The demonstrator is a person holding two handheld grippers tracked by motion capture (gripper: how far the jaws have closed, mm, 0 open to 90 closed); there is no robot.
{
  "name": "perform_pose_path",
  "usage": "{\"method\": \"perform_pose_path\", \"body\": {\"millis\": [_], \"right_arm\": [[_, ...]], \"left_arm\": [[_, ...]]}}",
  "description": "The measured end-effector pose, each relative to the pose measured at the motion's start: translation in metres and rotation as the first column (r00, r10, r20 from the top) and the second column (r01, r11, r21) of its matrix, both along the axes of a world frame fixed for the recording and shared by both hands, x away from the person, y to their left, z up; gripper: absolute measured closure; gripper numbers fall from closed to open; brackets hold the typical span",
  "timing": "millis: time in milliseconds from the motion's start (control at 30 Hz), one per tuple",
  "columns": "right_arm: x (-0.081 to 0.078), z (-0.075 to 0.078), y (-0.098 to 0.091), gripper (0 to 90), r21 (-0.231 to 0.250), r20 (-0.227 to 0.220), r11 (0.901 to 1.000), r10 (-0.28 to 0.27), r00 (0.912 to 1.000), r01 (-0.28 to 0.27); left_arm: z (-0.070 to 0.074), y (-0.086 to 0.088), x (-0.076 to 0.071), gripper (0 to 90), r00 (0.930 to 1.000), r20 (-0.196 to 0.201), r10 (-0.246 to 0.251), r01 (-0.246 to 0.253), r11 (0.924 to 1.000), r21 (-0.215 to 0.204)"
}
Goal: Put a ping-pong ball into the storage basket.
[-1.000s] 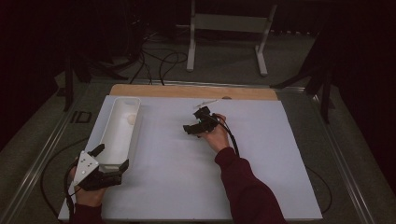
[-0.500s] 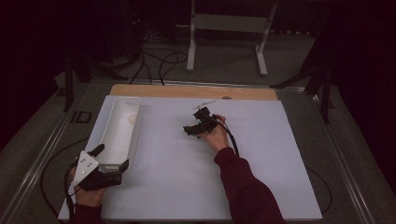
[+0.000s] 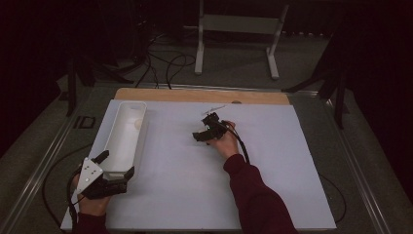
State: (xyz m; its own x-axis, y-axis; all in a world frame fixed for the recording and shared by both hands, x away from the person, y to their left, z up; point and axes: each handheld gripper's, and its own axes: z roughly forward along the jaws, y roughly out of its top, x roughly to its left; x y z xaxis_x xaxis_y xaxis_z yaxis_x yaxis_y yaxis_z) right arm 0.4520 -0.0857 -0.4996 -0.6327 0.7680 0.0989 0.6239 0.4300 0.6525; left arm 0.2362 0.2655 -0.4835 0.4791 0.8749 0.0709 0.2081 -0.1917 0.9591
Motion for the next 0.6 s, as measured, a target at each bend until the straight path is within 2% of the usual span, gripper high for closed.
{"method": "perform_pose_path", "body": {"millis": [233, 400, 600], "right_arm": [[0.0009, -0.0024, 0.0018, 23.4, -0.012, -0.009, 0.9999, -0.002, 1.0000, 0.002], [0.0021, -0.0040, 0.0021, 30.3, -0.037, -0.012, 0.9991, -0.022, 0.9997, 0.022], [0.0033, -0.0062, 0.0016, 33.5, -0.047, -0.020, 0.9983, -0.035, 0.9992, 0.034]], "left_arm": [[0.0001, 0.0001, -0.0001, 0.6, 1.0000, 0.001, 0.001, -0.001, 1.0000, -0.001], [-0.0002, 0.0000, 0.0001, 0.6, 1.0000, -0.001, 0.002, -0.002, 1.0000, 0.000], [0.0000, -0.0001, 0.0000, 0.6, 1.0000, 0.000, 0.002, -0.002, 1.0000, 0.000]]}}
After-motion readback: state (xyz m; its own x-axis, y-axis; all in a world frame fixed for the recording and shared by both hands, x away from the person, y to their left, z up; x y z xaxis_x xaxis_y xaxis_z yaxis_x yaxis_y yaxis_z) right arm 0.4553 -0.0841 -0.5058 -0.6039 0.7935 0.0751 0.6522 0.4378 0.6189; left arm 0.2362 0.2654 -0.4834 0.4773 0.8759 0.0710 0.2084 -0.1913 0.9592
